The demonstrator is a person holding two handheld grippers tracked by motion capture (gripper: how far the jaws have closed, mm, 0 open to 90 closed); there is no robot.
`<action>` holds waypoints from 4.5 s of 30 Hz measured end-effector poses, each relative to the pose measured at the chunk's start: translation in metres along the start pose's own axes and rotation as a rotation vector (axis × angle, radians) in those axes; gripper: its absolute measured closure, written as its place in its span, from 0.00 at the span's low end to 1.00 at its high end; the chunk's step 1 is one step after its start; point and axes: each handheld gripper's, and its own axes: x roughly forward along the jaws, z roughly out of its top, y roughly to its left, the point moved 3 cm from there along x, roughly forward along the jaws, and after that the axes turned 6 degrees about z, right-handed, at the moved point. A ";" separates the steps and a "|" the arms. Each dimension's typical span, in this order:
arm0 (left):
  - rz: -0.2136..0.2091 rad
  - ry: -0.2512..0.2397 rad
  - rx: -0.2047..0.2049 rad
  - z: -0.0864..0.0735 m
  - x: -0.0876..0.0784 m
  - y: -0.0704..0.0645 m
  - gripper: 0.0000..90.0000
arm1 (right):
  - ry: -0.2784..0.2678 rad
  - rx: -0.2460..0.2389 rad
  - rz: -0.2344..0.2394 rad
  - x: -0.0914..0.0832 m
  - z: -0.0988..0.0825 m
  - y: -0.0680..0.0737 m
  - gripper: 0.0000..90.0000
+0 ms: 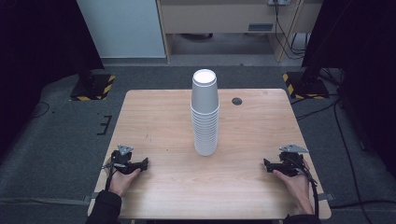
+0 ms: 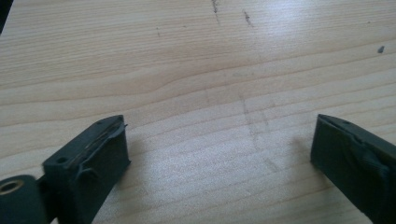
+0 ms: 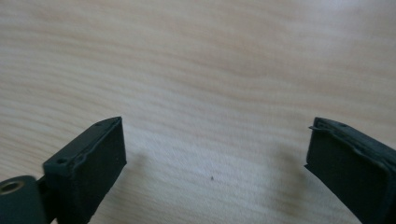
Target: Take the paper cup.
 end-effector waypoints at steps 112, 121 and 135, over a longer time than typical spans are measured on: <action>-0.010 0.012 0.012 0.000 0.002 -0.001 0.00 | -0.527 -0.185 0.391 -0.041 0.252 0.196 0.07; -0.011 0.012 0.013 0.001 0.002 -0.001 0.00 | -0.540 -0.152 0.397 -0.036 0.255 0.195 0.15; -0.012 0.013 0.014 0.001 0.002 -0.001 0.00 | -0.571 -0.159 0.410 -0.042 0.260 0.195 0.17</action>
